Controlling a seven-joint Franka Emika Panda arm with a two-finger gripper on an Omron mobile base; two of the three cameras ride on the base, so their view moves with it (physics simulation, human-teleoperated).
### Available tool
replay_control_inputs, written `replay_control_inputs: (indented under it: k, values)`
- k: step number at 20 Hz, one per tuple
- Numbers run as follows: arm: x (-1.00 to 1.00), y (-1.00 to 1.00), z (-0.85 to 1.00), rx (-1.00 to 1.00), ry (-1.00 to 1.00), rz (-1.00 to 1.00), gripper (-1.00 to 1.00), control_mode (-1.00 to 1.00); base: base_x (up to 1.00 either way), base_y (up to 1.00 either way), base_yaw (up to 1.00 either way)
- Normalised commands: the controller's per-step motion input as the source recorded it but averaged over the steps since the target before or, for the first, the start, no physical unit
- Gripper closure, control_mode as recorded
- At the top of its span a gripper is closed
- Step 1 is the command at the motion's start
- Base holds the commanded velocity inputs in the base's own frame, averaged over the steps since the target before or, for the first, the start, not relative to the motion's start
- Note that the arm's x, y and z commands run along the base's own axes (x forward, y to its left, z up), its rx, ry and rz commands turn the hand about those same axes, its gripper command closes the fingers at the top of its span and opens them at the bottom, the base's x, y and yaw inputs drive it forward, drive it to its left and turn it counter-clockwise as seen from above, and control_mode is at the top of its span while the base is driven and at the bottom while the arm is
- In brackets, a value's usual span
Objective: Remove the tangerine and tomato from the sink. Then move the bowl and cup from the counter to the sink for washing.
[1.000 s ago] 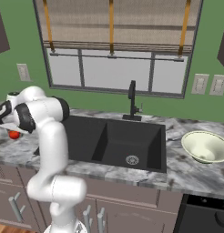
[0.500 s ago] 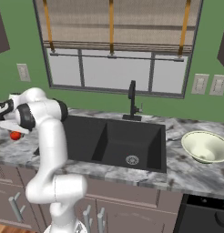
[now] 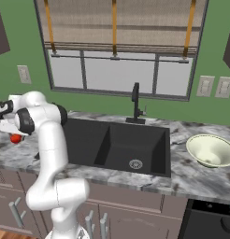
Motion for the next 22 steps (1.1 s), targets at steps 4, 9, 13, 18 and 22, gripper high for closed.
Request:
replay_control_inputs:
  k: [4,9,13,18,22]
  values:
    - [0.0,0.0,-0.23,-0.07,0.08,0.0,-1.0,-1.0,0.0,0.0,0.0]
    - [0.0,-0.02,-0.07,-0.03,0.03,-0.01,-1.0,-1.0,0.0,0.0,0.0]
    - [0.0,-0.1,0.0,0.0,0.01,-0.04,-1.0,-1.0,0.0,0.0,0.0]
    - [-0.01,-0.19,0.11,0.0,0.0,-0.05,-1.0,-1.0,0.0,0.0,0.0]
    - [-0.05,-0.23,0.21,0.0,0.0,-0.07,-1.0,-1.0,0.0,0.0,0.0]
